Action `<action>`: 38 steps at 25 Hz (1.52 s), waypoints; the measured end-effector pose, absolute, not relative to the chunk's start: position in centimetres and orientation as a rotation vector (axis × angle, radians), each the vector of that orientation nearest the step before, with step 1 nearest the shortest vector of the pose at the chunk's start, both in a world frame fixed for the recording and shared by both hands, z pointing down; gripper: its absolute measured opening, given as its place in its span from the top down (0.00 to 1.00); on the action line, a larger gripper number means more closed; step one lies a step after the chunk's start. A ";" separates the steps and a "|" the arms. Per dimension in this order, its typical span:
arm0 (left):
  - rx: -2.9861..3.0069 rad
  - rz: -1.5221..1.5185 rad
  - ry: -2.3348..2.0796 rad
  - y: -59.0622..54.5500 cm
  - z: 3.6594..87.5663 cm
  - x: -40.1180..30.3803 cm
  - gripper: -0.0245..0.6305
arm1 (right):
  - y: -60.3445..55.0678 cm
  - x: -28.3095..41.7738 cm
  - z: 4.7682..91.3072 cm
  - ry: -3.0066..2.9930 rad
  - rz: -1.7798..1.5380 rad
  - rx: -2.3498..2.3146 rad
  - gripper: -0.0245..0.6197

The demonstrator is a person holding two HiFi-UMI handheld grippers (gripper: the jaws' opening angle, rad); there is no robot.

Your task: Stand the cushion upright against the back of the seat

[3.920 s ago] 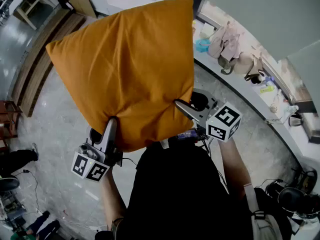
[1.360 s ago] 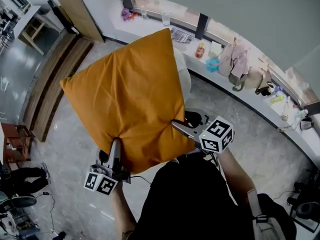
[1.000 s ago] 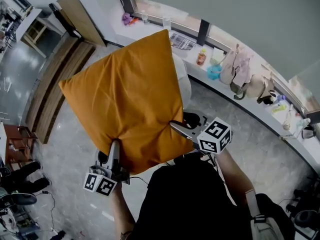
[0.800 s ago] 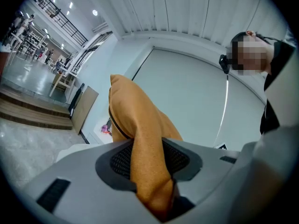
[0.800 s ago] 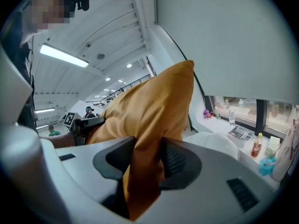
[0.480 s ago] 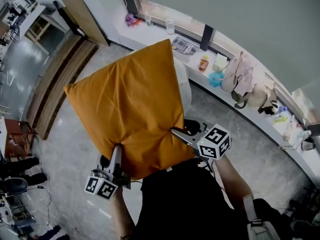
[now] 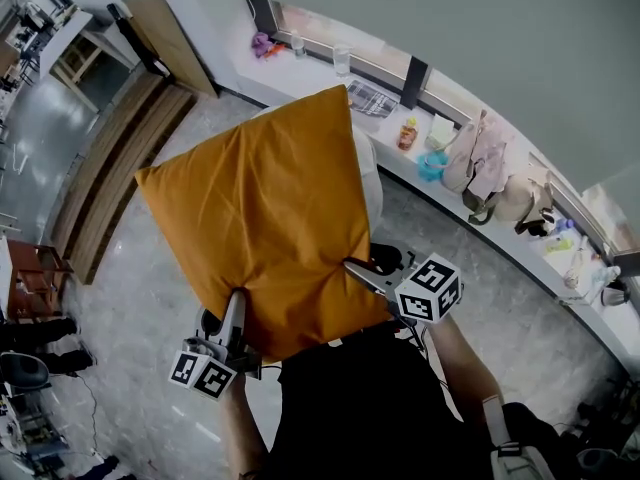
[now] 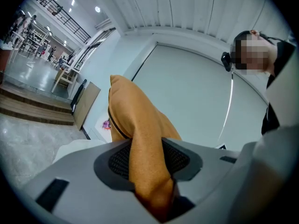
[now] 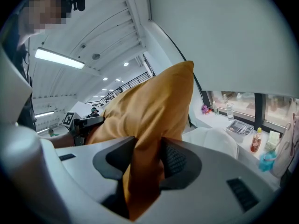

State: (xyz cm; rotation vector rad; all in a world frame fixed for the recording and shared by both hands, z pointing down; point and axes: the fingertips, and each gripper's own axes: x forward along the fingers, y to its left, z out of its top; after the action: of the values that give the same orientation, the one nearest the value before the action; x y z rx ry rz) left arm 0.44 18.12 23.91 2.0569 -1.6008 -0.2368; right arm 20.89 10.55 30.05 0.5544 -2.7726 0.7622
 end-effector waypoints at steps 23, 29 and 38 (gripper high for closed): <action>2.067 -0.292 -1.459 7.8 27.1 -18.4 0.70 | 2.6 3.3 30.7 -2.611 0.761 0.678 0.67; 2.122 -0.277 -1.420 5.3 27.5 -22.1 0.72 | 1.0 -0.2 31.2 -2.565 0.766 0.711 0.67; 2.150 -0.228 -1.326 3.3 29.8 -25.1 0.72 | 0.7 -3.0 33.6 -2.461 0.833 0.746 0.68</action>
State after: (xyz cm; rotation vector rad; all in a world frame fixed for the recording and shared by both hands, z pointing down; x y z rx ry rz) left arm -25.10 3.30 29.79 2.1501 -1.3259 -0.2284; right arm -2.99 0.74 33.64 0.7455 -2.4606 0.8335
